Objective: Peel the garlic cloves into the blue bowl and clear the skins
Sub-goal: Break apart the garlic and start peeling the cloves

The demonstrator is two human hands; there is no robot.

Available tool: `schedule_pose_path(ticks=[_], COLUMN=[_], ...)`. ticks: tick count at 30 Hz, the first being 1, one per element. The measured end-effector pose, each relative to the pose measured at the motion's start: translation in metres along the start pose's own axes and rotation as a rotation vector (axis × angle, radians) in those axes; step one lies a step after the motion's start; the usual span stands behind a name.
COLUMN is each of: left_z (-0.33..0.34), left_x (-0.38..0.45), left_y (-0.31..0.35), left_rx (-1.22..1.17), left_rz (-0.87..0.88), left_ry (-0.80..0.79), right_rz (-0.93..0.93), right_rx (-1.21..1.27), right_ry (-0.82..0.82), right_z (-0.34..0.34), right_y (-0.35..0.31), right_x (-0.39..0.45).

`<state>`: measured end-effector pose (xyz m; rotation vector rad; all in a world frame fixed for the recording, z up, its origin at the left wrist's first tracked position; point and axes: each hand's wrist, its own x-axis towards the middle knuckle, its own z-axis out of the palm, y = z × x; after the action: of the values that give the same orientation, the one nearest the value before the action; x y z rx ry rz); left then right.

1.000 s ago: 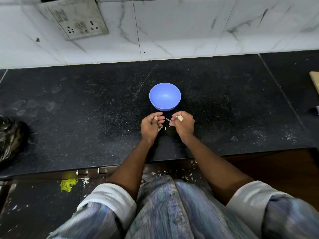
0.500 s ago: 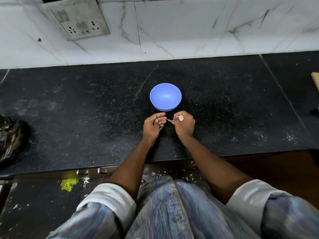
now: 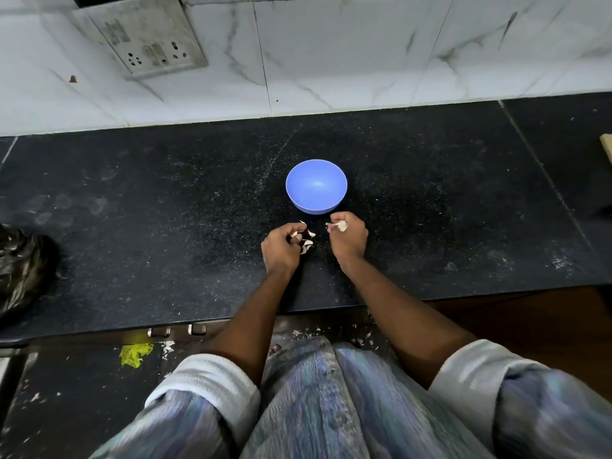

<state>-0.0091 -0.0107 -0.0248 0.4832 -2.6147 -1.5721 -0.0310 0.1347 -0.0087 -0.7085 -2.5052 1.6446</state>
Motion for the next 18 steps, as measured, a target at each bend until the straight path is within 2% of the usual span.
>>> schedule_pose_path(ticks=[2,5,9,14,16,18], left_z=[-0.001,0.003,0.003,-0.003,-0.005,-0.006], left_x=[-0.001,-0.001,-0.002,-0.005,-0.007,-0.008], left_y=[-0.002,-0.001,0.003,0.001,0.002,0.006], left_rx=[0.060,0.133,0.082,0.062,0.095,0.191], left_rz=[0.057,0.167,0.095,0.091,0.137,0.188], left_ry=[0.032,0.021,0.068,0.023,0.053,0.114], right_rz=[-0.033,-0.023,-0.023,0.134,0.137,0.214], right_rx=[0.015,0.050,0.087,0.320,0.369,0.531], right_ry=[0.041,-0.083,-0.200,-0.258,-0.239,-0.240], right_z=[-0.002,0.000,0.017,0.037,0.037,0.029], right_y=[-0.003,-0.003,0.005,-0.003,-0.006,-0.010], right_x=[0.004,0.005,-0.006,-0.023,-0.022,-0.014])
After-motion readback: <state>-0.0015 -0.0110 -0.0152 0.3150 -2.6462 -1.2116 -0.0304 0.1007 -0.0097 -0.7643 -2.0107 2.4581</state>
